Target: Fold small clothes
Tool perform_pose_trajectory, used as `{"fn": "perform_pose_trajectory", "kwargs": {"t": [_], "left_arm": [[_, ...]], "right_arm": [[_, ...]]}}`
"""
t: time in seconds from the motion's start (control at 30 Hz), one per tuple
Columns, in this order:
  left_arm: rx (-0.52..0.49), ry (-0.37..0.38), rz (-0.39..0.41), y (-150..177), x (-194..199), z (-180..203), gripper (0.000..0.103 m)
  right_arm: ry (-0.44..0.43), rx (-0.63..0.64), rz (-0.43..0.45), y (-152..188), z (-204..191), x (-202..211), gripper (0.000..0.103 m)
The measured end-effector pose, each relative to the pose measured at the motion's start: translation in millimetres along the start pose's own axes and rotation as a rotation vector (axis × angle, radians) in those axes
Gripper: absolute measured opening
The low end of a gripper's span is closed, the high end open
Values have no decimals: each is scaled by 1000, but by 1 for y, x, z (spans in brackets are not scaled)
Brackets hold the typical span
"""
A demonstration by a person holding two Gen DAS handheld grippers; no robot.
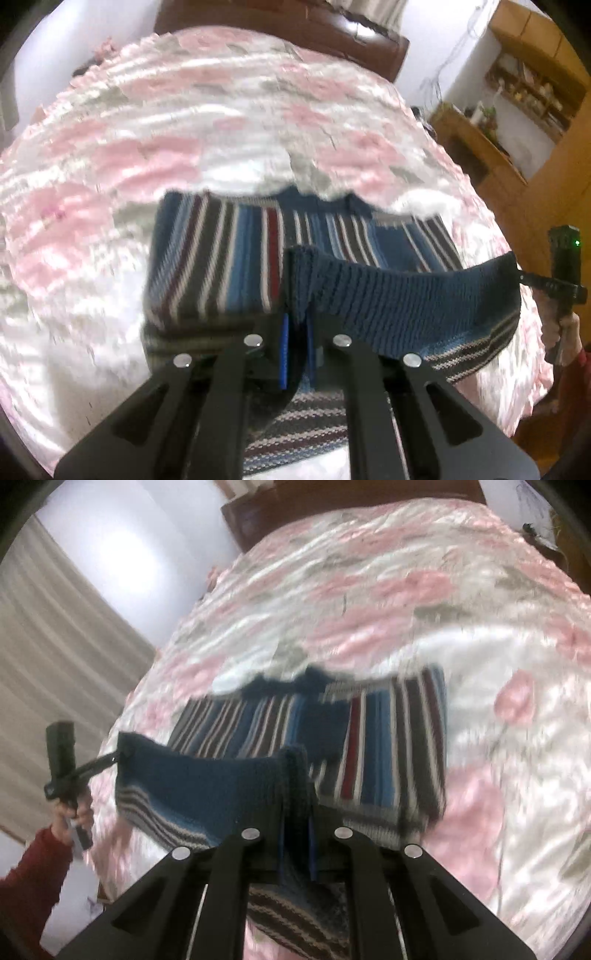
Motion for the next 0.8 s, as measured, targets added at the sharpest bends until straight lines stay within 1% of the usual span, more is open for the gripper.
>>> {"fn": "perform_pose_trajectory", "kwargs": {"t": [0.1, 0.23, 0.3, 0.4, 0.5, 0.6, 0.7, 0.8], "left_arm": [[14, -31, 38, -26, -12, -5, 6], [52, -82, 71, -67, -44, -16, 6], [50, -106, 73, -79, -57, -21, 6], [45, -135, 53, -91, -92, -26, 6], [45, -158, 13, -87, -121, -32, 6], [39, -192, -42, -77, -150, -42, 6], [40, -221, -96, -65, -170, -51, 6], [38, -234, -120, -58, -180, -57, 7]], "right_arm": [[29, -1, 26, -39, 1, -16, 9], [83, -26, 40, -85, 12, -45, 9], [113, -32, 39, -99, 18, -60, 9], [165, -52, 22, -117, 32, -88, 9], [221, -58, -17, -121, 49, -120, 9], [264, -72, -55, -115, 65, -146, 9], [302, -72, -89, -105, 78, -167, 9], [327, -86, -119, -93, 90, -183, 11]]}}
Point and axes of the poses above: each gripper's, at about its wrist camera, not at the fingertips, and x roughly against the way its jaws point, z to its right, y to its underside, the point moved 7 cm from there along -x, roughly the way its jaws point, and after that the axes turned 2 degrees about z, right-handed, at the moved point
